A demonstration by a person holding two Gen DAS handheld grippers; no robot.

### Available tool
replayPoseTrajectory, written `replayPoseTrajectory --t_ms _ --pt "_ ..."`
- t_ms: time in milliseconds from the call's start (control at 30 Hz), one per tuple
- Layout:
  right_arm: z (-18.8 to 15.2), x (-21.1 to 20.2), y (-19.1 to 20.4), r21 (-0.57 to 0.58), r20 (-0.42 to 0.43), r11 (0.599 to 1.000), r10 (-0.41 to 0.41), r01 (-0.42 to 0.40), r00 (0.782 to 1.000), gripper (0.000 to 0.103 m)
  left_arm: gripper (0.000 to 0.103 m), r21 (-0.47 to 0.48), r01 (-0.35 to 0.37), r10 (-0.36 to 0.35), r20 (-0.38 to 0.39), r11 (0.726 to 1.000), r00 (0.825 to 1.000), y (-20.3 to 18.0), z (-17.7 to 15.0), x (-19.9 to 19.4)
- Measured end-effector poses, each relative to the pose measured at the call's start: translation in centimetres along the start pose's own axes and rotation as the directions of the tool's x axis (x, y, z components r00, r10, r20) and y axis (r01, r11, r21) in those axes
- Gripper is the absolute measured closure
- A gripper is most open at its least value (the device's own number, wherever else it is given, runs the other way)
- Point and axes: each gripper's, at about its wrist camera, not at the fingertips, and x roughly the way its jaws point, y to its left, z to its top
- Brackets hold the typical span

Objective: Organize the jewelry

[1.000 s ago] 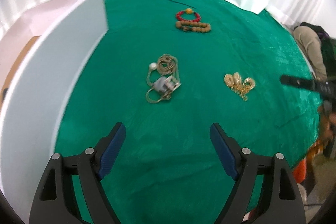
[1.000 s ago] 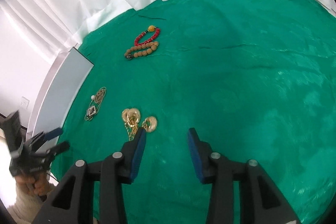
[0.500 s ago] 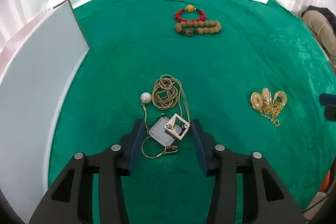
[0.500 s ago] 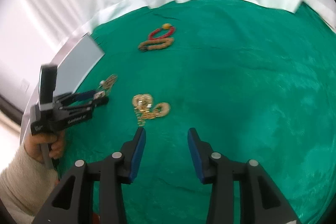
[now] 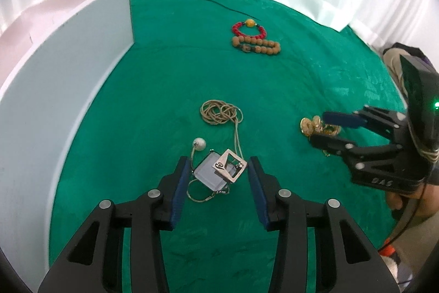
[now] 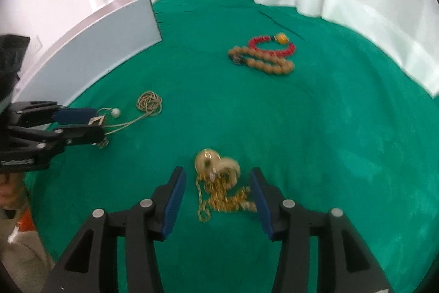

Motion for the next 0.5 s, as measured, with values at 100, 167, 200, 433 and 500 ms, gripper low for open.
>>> replayPoseTrajectory --t_ms 100,167,200,433,500 --pt "0.4 1.0 1.1 -0.046 -0.029 0.999 -0.020 0.019 0.999 0.062 0.060 -0.009 -0.004 0.004 -0.002 1.000 1.000 0.0 0.0 0.1" --pt "0.3 0.8 1.4 -0.050 -0.037 0.998 -0.035 0.033 0.999 0.085 0.060 -0.029 0.010 -0.009 0.005 1.000 1.000 0.3 0.1 -0.4" --pt "0.2 0.4 1.1 -0.025 -0.037 1.000 -0.019 0.018 0.999 0.085 0.060 -0.051 0.032 -0.032 0.013 0.998 0.999 0.5 0.3 -1.1" --pt "1.6 -6.3 -2.3 0.194 0.076 0.968 0.147 -0.159 0.986 0.085 0.060 -0.093 0.114 -0.105 0.091 0.989 0.990 0.7 2.2 -6.4" --pt "2.4 -8.1 -2.7 0.210 0.104 0.958 0.174 -0.192 0.979 0.085 0.060 -0.097 0.125 -0.114 0.116 0.987 0.987 0.6 2.7 -8.1"
